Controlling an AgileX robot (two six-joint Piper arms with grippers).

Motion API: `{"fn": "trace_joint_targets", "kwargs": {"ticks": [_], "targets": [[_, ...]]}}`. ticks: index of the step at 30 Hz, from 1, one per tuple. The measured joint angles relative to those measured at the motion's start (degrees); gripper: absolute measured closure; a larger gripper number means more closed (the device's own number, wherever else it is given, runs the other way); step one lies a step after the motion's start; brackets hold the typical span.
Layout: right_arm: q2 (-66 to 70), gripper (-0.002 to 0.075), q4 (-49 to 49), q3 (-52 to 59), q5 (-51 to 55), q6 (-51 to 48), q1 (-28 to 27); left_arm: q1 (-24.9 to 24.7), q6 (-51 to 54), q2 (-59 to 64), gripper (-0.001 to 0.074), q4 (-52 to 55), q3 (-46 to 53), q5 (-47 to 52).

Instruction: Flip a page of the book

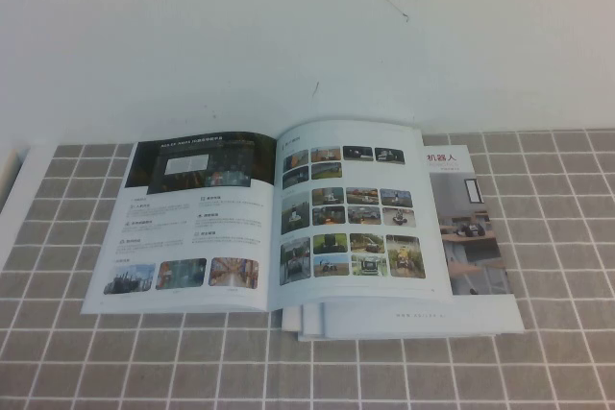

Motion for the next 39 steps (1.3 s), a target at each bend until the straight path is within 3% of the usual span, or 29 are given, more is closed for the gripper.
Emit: {"fn": "trace_joint_targets", "kwargs": {"ticks": [8,19,25,32,39], "targets": [[0.0,0.0727,0.0,0.0,0.0,0.0,0.0,0.0,0.4,0.0,0.0739,0.4,0.4,-7.1],[0.0,0.0727,-1.2,0.2,-1.7,0.0,0.0,0.0,0.0,0.0,0.0739,0.4,0.4,-38.8],[0.0,0.0727,-1.5,0.5,-17.9,-1.8,0.0,0.0,0.0,0.0,0.0739,0.4,0.4,-47.5],[0.0,0.0727,-1.5,0.5,-45.7,-4.0,0.0,0.0,-0.5,0.0,0.0739,-0.1,0.4,-57.4],[0.0,0.0727,1.1,0.5,-67.9,-2.2,0.0,0.0,-7.0,0.0,0.0739,4.5,0.4,-57.0]]}}
